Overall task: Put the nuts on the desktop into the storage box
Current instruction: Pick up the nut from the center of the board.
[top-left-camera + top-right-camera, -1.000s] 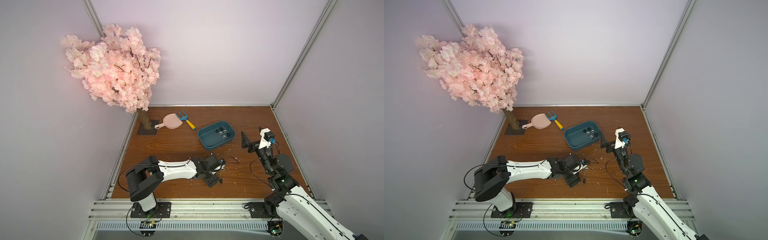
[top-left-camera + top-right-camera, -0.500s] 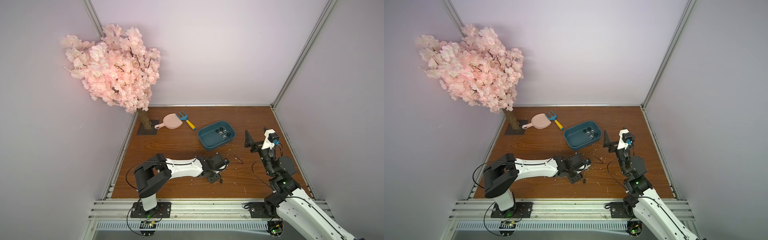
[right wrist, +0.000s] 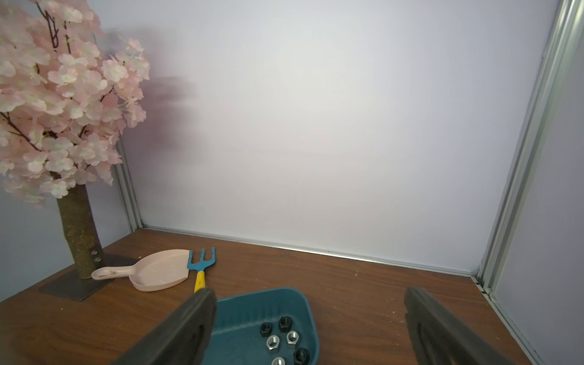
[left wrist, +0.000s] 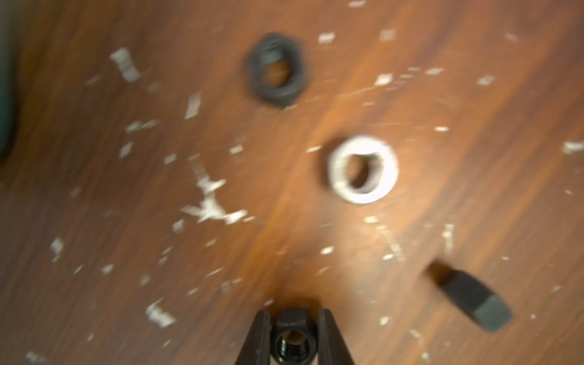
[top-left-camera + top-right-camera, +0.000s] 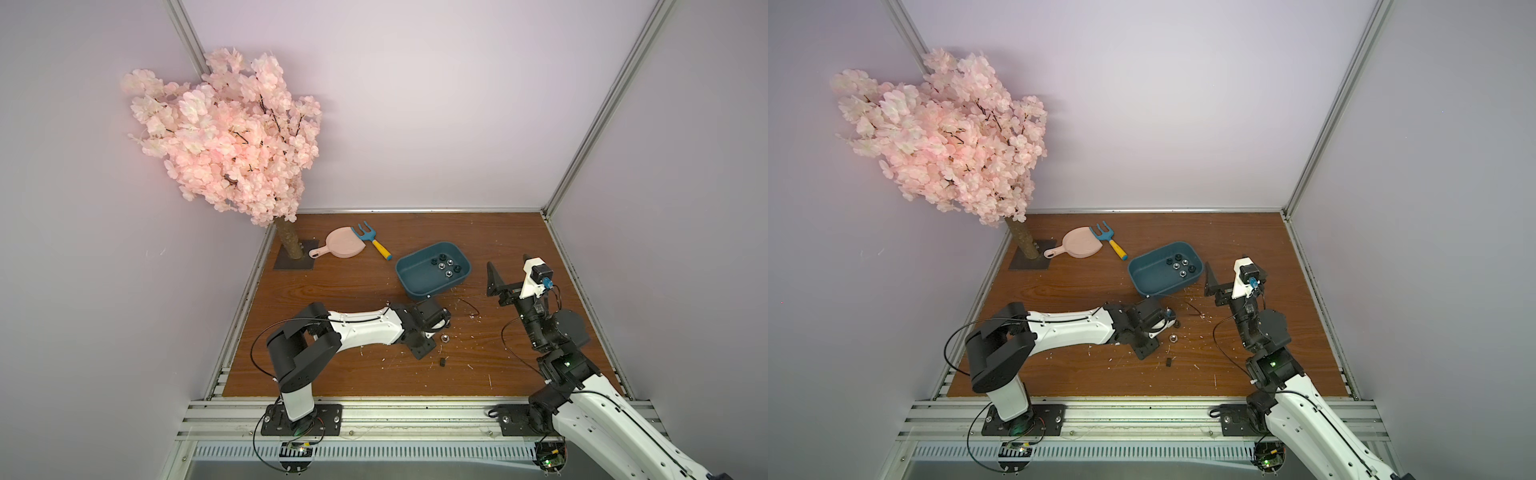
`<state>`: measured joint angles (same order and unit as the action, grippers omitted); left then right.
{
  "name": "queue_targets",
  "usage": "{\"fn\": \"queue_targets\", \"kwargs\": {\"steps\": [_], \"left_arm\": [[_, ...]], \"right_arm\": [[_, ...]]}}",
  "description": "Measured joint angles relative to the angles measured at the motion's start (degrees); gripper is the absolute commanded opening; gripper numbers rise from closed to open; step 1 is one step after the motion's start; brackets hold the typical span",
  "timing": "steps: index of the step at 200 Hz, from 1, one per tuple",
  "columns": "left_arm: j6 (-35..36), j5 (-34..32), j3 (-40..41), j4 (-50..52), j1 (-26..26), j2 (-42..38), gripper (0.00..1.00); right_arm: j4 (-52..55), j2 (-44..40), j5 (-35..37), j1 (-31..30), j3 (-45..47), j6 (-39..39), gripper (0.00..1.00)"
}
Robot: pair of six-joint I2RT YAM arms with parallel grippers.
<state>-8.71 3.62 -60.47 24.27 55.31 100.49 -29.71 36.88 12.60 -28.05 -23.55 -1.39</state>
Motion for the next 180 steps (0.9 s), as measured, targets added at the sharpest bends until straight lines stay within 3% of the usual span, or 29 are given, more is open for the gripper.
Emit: {"fn": "queue_targets", "kwargs": {"steps": [24,50,84,110,134,161,180], "left_arm": [[-3.02,4.13,0.07,0.92,-5.79,-4.83,0.06],[-5.77,10.71,0.17,-0.42,-8.94,-13.14,0.07],[-11.39,26.49,3.91,-8.46,-16.00,-23.02,0.08],[-19.67,42.29,11.17,-20.68,-22.51,-26.36,0.07],[-31.15,53.59,19.45,-35.39,-25.18,-26.99,0.07],[-43.08,60.17,24.85,-50.18,-26.29,-27.04,0.08],[-49.22,62.49,26.12,-59.06,-26.43,-27.32,0.08]], "right_arm": [[0.44,2.62,-3.21,0.00,-0.74,1.92,0.99],[-2.21,2.23,-12.83,0.00,-0.15,1.79,0.99],[-15.61,-0.37,-25.18,-0.46,6.95,-0.81,0.99],[-22.25,2.01,-32.57,-3.41,9.25,-6.14,0.99],[-24.44,6.47,-35.54,-10.51,9.22,-13.64,0.98],[-22.69,12.61,-34.36,-18.88,8.15,-21.88,0.90],[-22.53,16.22,-32.94,-20.83,6.80,-23.82,0.84]]}}
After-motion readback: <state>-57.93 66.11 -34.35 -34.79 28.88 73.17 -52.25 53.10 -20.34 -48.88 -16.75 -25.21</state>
